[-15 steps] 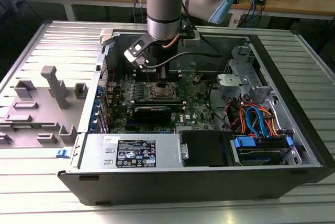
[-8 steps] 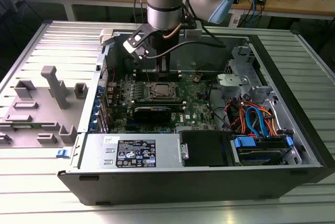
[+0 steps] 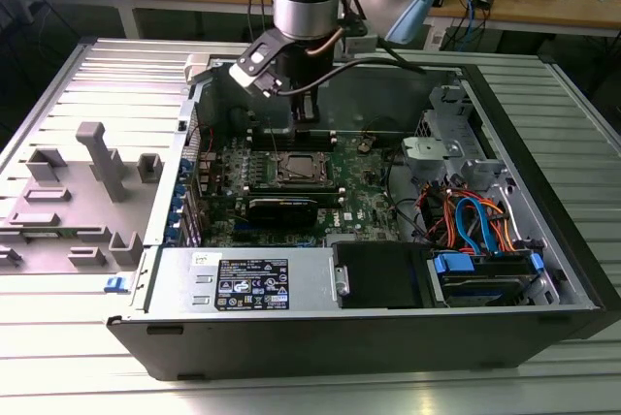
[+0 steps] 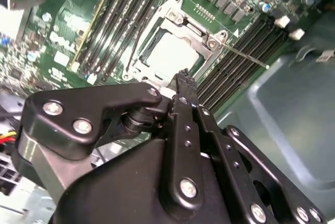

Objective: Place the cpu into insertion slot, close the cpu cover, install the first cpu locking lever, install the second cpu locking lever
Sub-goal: 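Install the first cpu locking lever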

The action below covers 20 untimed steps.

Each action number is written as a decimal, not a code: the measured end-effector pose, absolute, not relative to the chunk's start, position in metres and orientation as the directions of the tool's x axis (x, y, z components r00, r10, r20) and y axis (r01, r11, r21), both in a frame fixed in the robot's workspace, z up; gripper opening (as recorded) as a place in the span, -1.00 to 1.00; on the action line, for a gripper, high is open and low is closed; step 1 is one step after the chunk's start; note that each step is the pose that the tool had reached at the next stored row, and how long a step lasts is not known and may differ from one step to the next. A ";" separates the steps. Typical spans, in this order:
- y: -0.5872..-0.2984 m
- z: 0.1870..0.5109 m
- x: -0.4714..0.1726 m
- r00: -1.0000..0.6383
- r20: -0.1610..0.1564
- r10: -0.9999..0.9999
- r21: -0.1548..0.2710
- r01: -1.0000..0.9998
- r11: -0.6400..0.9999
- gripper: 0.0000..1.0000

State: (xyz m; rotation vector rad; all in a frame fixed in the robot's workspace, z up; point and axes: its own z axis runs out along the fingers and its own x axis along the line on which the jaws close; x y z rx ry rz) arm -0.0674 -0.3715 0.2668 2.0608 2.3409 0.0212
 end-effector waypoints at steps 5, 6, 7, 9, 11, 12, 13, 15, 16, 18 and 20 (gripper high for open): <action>-0.372 0.267 -0.067 -0.194 -0.008 0.981 0.025 0.981 0.194 -0.79; -0.372 0.267 -0.067 -0.194 -0.008 0.981 0.025 0.981 0.194 -0.79; -0.372 0.267 -0.067 -0.194 -0.008 0.981 0.025 0.981 0.194 -0.79; -0.372 0.267 -0.067 -0.194 -0.008 0.981 0.025 0.981 0.194 -0.79; -0.372 0.267 -0.067 -0.194 -0.008 0.981 0.025 0.981 0.194 -0.79; -0.372 0.267 -0.067 -0.194 -0.008 0.981 0.025 0.981 0.194 -0.79; -0.372 0.267 -0.067 -0.195 -0.008 0.981 0.025 0.981 0.195 -0.79; -0.372 0.267 -0.067 -0.195 -0.008 0.981 0.025 0.980 0.195 -0.79; -0.372 0.267 -0.067 -0.195 -0.008 0.981 0.025 0.980 0.195 -0.79; -0.372 0.267 -0.067 -0.195 -0.008 0.981 0.025 0.980 0.195 -0.79; -0.372 0.267 -0.067 -0.195 -0.008 0.981 0.025 0.980 0.195 -0.79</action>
